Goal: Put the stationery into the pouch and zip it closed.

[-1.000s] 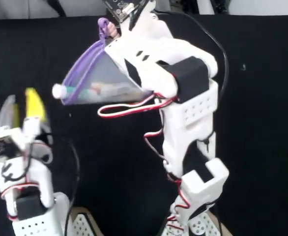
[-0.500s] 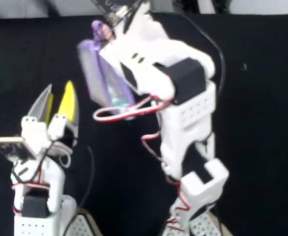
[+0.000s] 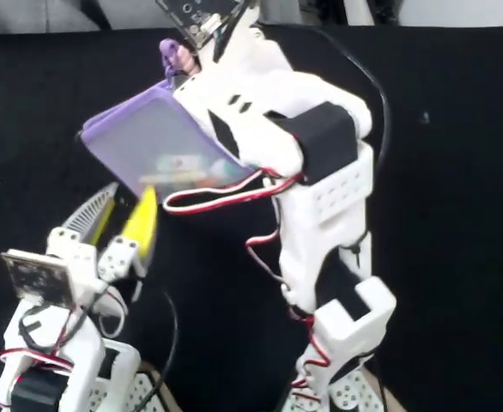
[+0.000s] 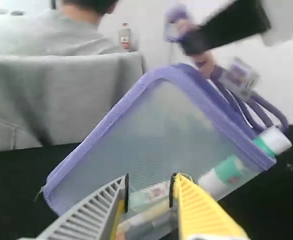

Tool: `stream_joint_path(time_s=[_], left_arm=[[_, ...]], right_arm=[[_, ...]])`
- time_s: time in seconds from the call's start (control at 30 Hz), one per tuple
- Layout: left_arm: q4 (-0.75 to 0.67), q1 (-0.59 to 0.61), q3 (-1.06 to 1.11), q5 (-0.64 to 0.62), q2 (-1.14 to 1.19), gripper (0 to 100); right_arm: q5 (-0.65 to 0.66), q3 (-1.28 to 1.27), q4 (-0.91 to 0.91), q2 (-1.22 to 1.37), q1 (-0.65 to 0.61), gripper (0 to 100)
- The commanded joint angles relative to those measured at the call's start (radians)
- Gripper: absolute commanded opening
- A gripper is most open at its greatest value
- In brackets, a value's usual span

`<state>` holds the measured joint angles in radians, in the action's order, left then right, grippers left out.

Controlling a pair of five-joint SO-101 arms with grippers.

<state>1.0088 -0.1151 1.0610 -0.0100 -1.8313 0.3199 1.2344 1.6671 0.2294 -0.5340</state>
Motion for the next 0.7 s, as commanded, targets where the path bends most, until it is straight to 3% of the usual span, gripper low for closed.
stream_joint_path(time_s=[0.0, 0.27, 0.47, 0.67], left_arm=[[0.02, 0.064, -0.062, 0.048, 0.006, 16], [0.025, 0.317, -0.147, -0.026, 0.005, 16], [0.026, 0.358, -0.182, -0.026, 0.005, 16], [0.018, 0.4, -0.137, -0.026, 0.006, 16]], right_arm=[[0.002, 0.018, 0.0, -0.073, -0.026, 1.1], [-0.15, 0.021, 0.041, -0.147, -0.026, 1.1], [-0.276, 0.019, 0.044, -0.189, -0.025, 1.1], [-0.29, -0.036, 0.101, -0.286, -0.023, 1.1]])
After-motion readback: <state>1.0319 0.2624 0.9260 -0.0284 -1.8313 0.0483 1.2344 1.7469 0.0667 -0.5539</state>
